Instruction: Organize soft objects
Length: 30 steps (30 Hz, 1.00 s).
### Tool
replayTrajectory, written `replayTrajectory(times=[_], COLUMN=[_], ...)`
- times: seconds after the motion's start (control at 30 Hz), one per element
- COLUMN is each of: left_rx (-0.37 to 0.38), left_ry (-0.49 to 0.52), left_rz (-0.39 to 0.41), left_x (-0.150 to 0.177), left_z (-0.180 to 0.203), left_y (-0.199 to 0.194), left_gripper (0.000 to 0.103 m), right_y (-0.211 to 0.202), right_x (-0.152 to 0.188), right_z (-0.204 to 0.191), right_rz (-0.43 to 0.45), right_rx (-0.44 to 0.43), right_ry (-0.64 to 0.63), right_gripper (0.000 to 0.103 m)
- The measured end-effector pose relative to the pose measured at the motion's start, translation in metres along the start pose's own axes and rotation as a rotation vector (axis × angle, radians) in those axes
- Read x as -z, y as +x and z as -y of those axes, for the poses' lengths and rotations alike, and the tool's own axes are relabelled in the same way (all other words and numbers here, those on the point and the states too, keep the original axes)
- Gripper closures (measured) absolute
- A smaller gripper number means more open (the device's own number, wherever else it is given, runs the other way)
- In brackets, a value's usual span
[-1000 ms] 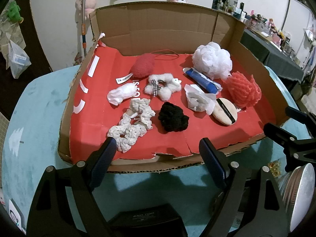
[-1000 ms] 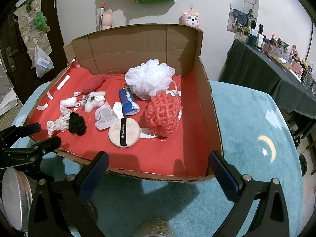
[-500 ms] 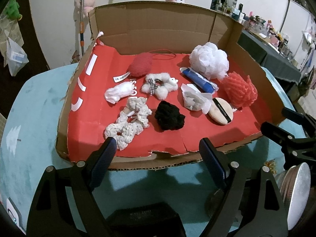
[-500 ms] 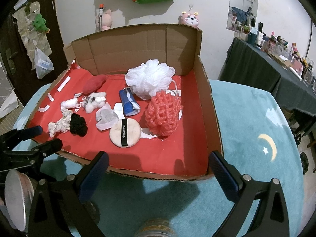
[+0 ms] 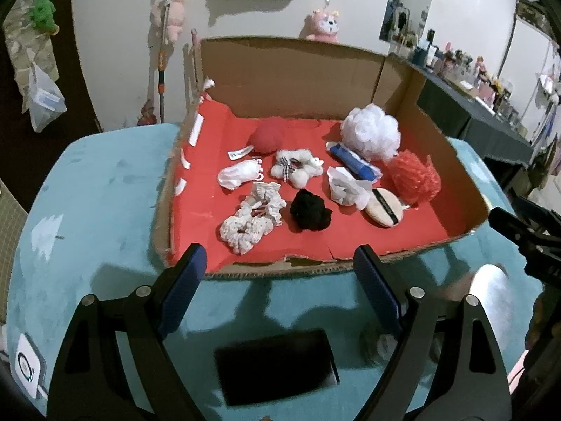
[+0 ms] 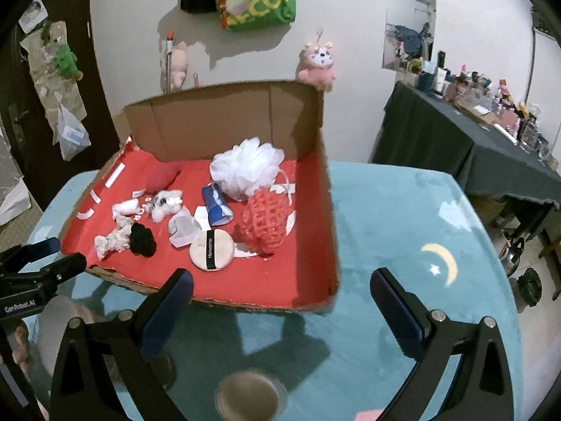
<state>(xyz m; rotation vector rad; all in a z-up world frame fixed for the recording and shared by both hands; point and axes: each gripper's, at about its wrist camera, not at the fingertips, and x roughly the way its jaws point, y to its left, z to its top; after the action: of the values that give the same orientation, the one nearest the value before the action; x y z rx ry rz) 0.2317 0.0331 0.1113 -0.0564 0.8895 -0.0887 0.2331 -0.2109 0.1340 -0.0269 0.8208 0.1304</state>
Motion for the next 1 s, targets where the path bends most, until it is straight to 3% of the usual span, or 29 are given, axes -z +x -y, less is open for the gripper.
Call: replayTrajectory(times=[0.13,0.37,0.57,1.0], left_rx=[-0.006,0.007,0.016,0.002], left_ry=[0.001,0.033,0.072,0.058], left_rz=[0.054,0.169,0.198,0.060], left_x=[0.012,0.051,0.092,0.145], left_z=[0.000,0.015,0.034,0.046], left_y=[-0.027,-0.077,-0.092,-0.037], left_gripper=[0.006,0.004,0.000,0.000], right_y=[-0.030,-0.079,-0.089,-0.023], right_x=[0.010,0.048,0.091,0.150], right_z=[0.001,-0.006,-0.020,-0.027], right_rz=[0.052,0.131,0.133,-0.039], right_rx=[-0.005,-0.032,-0.038,-0.062], right_ry=[-0.004,-0.014,-0.053,-0.030], right_gripper=[0.000,0.000,0.000,0.000])
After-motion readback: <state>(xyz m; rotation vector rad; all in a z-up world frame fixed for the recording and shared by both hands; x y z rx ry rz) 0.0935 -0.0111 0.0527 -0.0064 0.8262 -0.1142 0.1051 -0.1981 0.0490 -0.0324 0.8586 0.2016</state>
